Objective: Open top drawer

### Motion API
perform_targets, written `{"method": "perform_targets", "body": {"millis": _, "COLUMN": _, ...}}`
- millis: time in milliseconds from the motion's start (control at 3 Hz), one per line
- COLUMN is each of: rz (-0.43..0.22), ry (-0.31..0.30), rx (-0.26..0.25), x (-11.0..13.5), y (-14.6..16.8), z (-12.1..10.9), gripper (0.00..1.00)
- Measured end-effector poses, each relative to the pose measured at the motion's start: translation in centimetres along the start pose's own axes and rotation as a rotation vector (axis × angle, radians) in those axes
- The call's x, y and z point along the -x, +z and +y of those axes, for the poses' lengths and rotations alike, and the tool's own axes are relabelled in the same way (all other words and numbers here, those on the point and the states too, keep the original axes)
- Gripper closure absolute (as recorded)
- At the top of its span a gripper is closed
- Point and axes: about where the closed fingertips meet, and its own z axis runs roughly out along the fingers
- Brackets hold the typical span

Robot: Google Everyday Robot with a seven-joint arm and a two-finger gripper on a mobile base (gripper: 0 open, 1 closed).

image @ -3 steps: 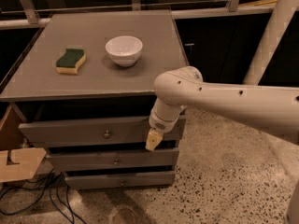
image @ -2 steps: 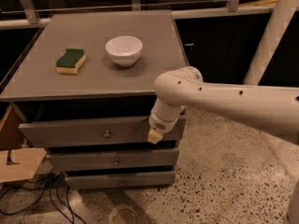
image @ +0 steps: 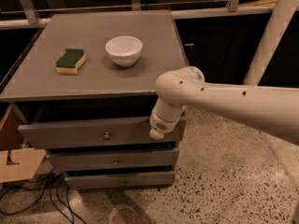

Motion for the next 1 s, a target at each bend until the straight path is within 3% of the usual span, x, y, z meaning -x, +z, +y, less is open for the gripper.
{"method": "perform_targets", "body": {"millis": 1000, "rz": -0.014, "ry": -0.007, "rx": -0.001, "x": -0.17, "y": -1.35, "z": 0.68, "gripper": 1.0}}
